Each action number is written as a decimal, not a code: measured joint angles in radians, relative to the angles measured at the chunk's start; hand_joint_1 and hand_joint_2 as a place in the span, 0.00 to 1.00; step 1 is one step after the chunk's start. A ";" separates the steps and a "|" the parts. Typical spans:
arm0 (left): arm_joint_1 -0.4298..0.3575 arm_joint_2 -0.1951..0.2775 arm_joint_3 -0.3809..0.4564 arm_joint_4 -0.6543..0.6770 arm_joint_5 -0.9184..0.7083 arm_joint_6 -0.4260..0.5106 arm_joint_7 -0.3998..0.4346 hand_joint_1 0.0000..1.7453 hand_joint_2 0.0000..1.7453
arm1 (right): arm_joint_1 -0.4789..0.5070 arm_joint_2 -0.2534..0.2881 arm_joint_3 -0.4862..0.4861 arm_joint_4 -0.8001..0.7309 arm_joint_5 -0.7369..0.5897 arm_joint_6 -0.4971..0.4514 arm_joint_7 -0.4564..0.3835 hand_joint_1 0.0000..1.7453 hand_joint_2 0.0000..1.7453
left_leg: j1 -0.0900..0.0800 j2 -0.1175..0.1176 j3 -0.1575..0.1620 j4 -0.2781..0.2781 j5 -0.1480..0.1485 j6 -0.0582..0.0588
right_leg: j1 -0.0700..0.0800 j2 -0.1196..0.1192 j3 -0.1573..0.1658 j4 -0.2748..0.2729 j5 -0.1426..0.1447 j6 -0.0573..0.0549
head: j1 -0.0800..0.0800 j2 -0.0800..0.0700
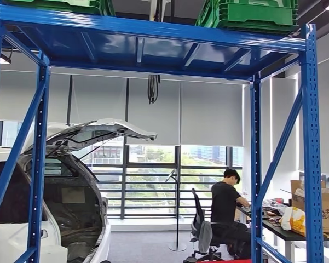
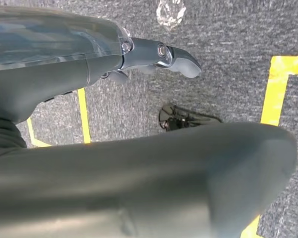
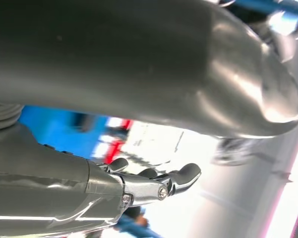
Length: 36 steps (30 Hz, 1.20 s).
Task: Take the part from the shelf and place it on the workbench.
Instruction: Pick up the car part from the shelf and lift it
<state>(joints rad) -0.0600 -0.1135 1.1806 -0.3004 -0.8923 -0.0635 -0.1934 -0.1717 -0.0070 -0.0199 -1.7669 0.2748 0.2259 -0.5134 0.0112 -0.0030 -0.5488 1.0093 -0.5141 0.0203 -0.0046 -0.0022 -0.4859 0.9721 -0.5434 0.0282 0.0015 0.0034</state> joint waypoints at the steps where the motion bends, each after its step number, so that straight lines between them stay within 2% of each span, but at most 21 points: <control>1: -0.002 -0.002 0.008 0.002 -0.009 -0.001 0.000 0.00 0.00 | -0.003 -0.004 0.016 -0.025 -0.004 0.001 -0.006 0.00 0.00 | 0.000 0.000 0.000 0.000 0.000 0.000 | 0.000 0.000 0.000 0.000 0.000 0.000 | 0.000 0.000; 10: -0.018 -0.017 0.090 0.029 -0.096 -0.020 0.001 0.00 0.00 | -0.031 -0.049 0.151 -0.246 -0.047 0.012 -0.066 0.00 0.00 | -0.001 0.000 -0.001 0.000 0.000 0.000 | 0.000 -0.001 0.000 0.000 0.000 0.000 | 0.000 0.000; 20: -0.024 -0.020 0.119 0.041 -0.114 -0.031 0.004 0.00 0.00 | -0.035 -0.069 0.194 -0.311 -0.058 0.014 -0.077 0.00 0.00 | -0.007 -0.001 -0.001 0.003 -0.001 0.001 | -0.006 -0.001 0.000 -0.001 0.001 0.003 | 0.000 0.000; 23: -0.024 -0.020 0.124 0.041 -0.115 -0.031 0.004 0.00 0.00 | -0.035 -0.071 0.197 -0.317 -0.058 0.014 -0.077 0.00 0.00 | -0.011 -0.001 -0.002 0.004 -0.003 0.006 | -0.009 -0.002 0.000 -0.003 0.001 0.008 | 0.000 0.000; 25: -0.025 -0.020 0.125 0.041 -0.116 -0.031 0.004 0.00 0.00 | -0.035 -0.071 0.199 -0.323 -0.058 0.014 -0.078 0.00 0.00 | -0.008 -0.001 0.001 -0.003 -0.001 0.014 | -0.010 -0.002 0.002 -0.003 -0.002 0.014 | 0.000 0.000; 27: -0.026 -0.022 0.125 0.042 -0.116 -0.031 0.002 0.00 0.00 | -0.036 -0.073 0.202 -0.330 -0.058 0.014 -0.080 0.00 0.00 | 0.000 0.000 0.009 -0.014 0.003 0.021 | -0.010 -0.001 -0.016 0.040 -0.028 0.020 | 0.000 0.000; 28: -0.027 -0.023 0.125 0.042 -0.116 -0.032 0.002 0.00 0.00 | -0.036 -0.074 0.203 -0.332 -0.058 0.014 -0.081 0.00 0.00 | 0.003 0.000 0.013 -0.018 0.004 0.024 | -0.011 -0.001 -0.043 0.093 -0.053 0.022 | 0.000 0.000; 30: -0.029 -0.025 0.125 0.044 -0.118 -0.032 0.001 0.00 0.00 | -0.034 -0.078 0.204 -0.333 -0.058 0.014 -0.081 0.00 0.00 | 0.006 -0.001 0.014 -0.018 0.001 0.024 | -0.014 0.000 -0.126 0.234 -0.103 0.027 | 0.000 0.000; 31: -0.028 -0.025 0.125 0.045 -0.118 -0.033 0.001 0.00 0.00 | -0.032 -0.079 0.205 -0.333 -0.058 0.014 -0.081 0.00 0.00 | 0.006 -0.002 0.017 -0.018 -0.001 0.023 | -0.015 0.000 -0.162 0.283 -0.108 0.030 | 0.000 0.000; 32: -0.027 -0.025 0.125 0.046 -0.119 -0.033 0.001 0.00 0.00 | -0.031 -0.080 0.206 -0.333 -0.058 0.014 -0.081 0.00 0.00 | 0.008 -0.003 0.021 -0.018 -0.005 0.021 | -0.016 0.000 -0.180 0.297 -0.091 0.032 | 0.000 0.000; 33: -0.027 -0.026 0.125 0.047 -0.120 -0.033 0.001 0.00 0.00 | -0.031 -0.080 0.207 -0.334 -0.058 0.014 -0.081 0.00 0.00 | 0.009 -0.005 0.028 -0.017 -0.010 0.017 | -0.017 0.000 -0.179 0.267 -0.053 0.033 | 0.000 0.000; 34: -0.027 -0.027 0.125 0.048 -0.120 -0.033 0.000 0.00 0.00 | -0.032 -0.081 0.208 -0.334 -0.058 0.014 -0.082 0.00 0.00 | 0.011 -0.007 0.037 -0.017 -0.017 0.011 | -0.018 0.000 -0.160 0.202 -0.001 0.034 | 0.000 0.000; 35: -0.027 -0.027 0.125 0.048 -0.121 -0.033 0.000 0.00 0.00 | -0.032 -0.081 0.210 -0.335 -0.058 0.014 -0.082 0.00 0.00 | 0.012 -0.009 0.045 -0.017 -0.024 0.005 | -0.017 0.001 -0.136 0.139 0.038 0.033 | 0.000 0.000; 36: -0.028 -0.028 0.125 0.048 -0.121 -0.034 0.000 0.00 0.00 | -0.032 -0.082 0.211 -0.336 -0.058 0.014 -0.083 0.00 0.00 | 0.012 -0.010 0.050 -0.016 -0.031 -0.002 | -0.015 0.002 -0.115 0.085 0.062 0.029 | 0.000 0.000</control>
<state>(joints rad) -0.0880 -0.1411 1.3060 -0.2522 -1.0132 -0.0972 -0.1931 -0.2036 -0.0888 0.1909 -2.1028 0.2168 0.2399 -0.5960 0.0234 -0.0131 -0.4983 0.9928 -0.5449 0.0182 -0.0198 0.0001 -0.6012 1.0570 -0.4811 0.0571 0.0012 0.0036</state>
